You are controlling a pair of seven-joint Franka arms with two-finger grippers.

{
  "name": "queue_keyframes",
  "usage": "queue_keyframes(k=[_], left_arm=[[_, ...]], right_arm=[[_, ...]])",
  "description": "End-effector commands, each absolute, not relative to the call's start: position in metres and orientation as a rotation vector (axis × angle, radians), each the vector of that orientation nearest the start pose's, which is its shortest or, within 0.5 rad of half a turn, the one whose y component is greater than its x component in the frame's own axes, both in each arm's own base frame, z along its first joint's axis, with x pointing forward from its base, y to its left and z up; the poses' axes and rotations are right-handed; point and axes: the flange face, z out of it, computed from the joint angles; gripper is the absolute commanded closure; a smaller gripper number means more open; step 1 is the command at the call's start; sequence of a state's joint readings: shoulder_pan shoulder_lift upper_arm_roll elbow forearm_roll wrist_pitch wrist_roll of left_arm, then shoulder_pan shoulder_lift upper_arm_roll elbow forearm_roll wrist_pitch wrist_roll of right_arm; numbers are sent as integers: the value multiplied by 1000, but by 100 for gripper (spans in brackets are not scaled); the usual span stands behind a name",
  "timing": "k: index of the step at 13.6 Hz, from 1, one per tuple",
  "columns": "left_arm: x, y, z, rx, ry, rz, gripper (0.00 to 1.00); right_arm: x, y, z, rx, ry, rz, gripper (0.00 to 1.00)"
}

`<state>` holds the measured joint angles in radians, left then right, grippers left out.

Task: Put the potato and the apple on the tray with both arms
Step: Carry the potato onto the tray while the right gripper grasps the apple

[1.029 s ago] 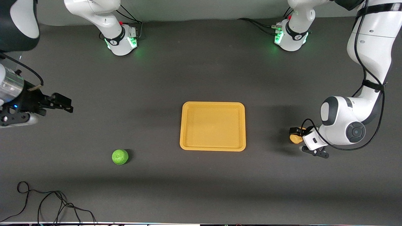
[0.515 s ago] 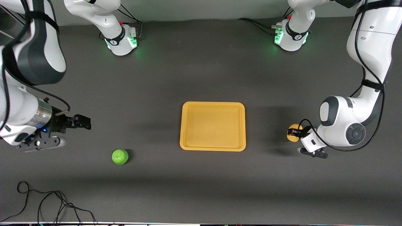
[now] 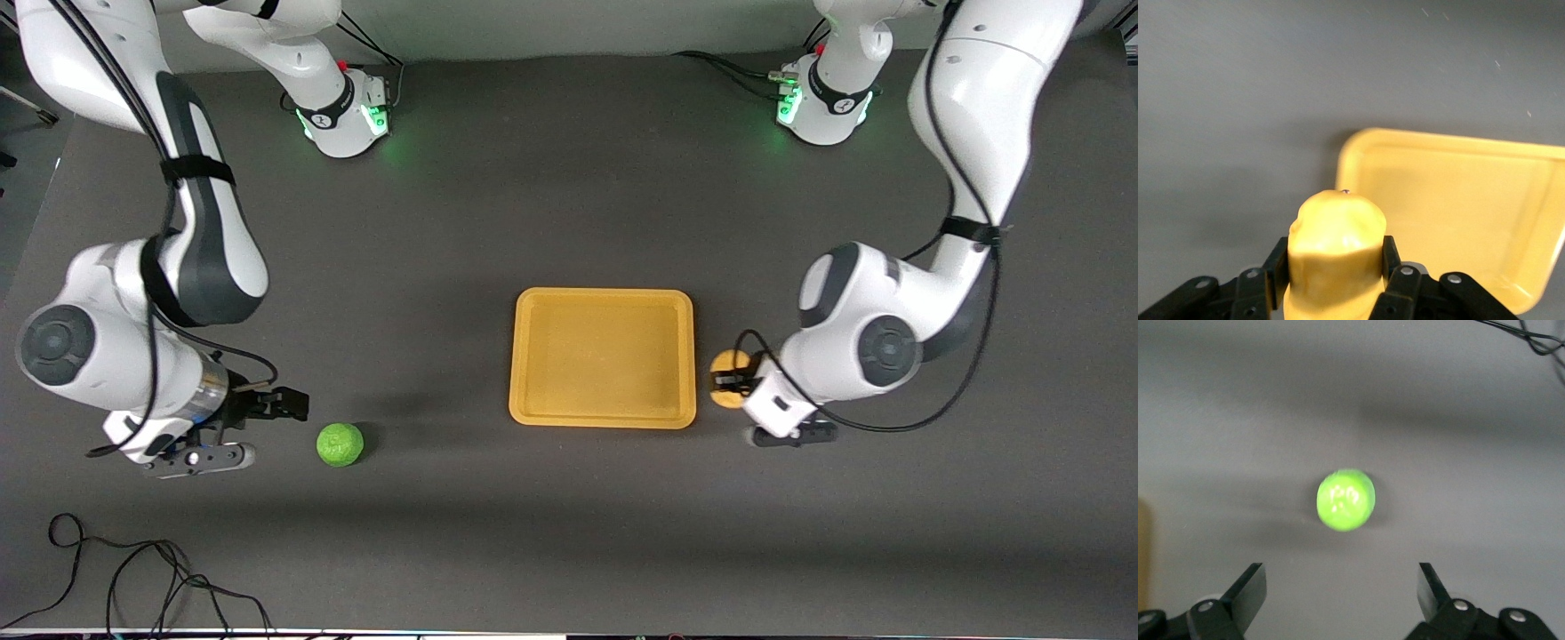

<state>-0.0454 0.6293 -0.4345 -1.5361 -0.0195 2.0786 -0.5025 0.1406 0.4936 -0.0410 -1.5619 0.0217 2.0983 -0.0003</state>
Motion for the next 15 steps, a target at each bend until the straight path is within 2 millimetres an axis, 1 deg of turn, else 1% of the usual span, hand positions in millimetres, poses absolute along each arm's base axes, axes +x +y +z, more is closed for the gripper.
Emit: queue_keyframes(k=[1,2,3,4,6,7,9,10,11,12,13,14,15], left_arm=[[628,-334,274,-3343,-306,272,99],[620,-349,257,-3325,-308,282,99],[619,-347,249,-3303,-293,277,99],[617,-345,245,-3291,-290,294,96],[617,-340,242,-3274,-287,306,95],[617,-341,241,-3271,-295,298,91],[613,-340,231,-3255,-307,324,91],[611,-340,228,-3251,-305,332,91],[611,-340,229,-3258,-309,322,81],[611,-342,229,-3259,-303,319,63],[609,-342,228,-3254,-300,329,60],[609,-342,227,-3253,-300,331,54],[609,-341,226,-3247,-298,336,47]], right_arm=[[685,74,308,-3121,-104,-131,0],[686,73,292,-3122,-101,-146,0],[687,74,280,-3122,-102,-163,0],[688,74,266,-3123,-102,-168,0],[691,74,242,-3123,-102,-200,0],[691,75,231,-3123,-104,-205,0],[691,75,215,-3124,-102,-212,0],[692,73,210,-3123,-98,-219,0],[692,74,208,-3122,-98,-229,0],[692,74,207,-3122,-98,-229,16],[691,80,208,-3122,-112,-231,41],[691,80,207,-3123,-114,-227,54],[691,79,208,-3123,-117,-224,60]])
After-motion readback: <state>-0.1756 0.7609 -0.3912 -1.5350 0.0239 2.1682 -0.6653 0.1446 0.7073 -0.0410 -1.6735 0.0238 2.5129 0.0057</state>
